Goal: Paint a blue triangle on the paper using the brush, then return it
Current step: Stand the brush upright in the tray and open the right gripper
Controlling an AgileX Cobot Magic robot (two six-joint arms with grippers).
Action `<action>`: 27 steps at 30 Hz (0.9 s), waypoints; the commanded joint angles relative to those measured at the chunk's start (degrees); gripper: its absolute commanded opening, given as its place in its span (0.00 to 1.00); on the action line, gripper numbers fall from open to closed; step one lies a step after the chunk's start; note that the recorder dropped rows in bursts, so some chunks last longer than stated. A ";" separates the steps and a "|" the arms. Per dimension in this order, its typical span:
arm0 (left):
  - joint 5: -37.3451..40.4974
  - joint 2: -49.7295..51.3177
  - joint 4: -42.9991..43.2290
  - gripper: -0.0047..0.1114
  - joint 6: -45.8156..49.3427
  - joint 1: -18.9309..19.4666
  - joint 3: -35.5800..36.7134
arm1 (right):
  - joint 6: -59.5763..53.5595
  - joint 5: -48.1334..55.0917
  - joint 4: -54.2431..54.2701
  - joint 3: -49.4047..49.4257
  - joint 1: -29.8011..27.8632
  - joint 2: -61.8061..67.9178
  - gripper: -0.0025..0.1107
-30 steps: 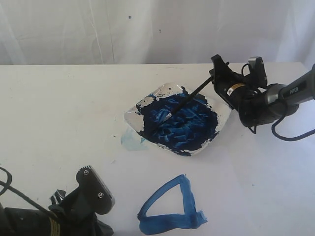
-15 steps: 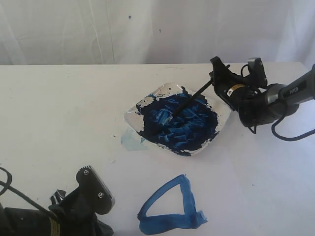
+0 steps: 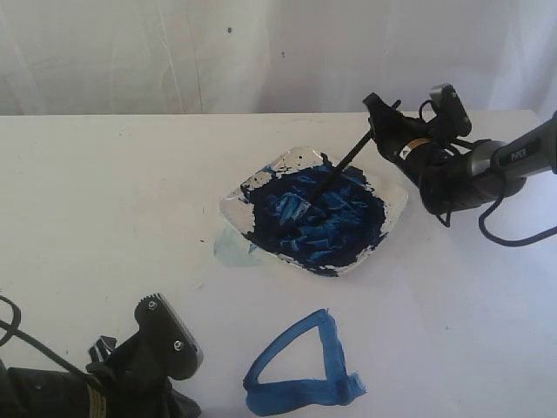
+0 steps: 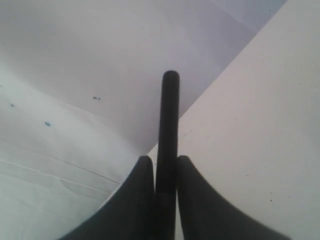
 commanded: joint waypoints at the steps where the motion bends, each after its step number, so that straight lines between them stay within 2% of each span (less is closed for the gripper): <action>1: 1.89 0.28 -0.40 0.04 -0.03 0.19 0.42 | -2.52 2.38 -0.09 -0.51 0.01 -0.11 0.16; 13: 1.89 0.28 -0.40 0.04 -0.03 0.19 0.42 | -12.12 7.75 -0.09 -0.51 0.01 -0.11 0.16; 27: 1.89 0.28 -0.40 0.04 -0.03 0.19 0.42 | -15.44 8.39 -0.09 -0.51 0.01 -0.11 0.16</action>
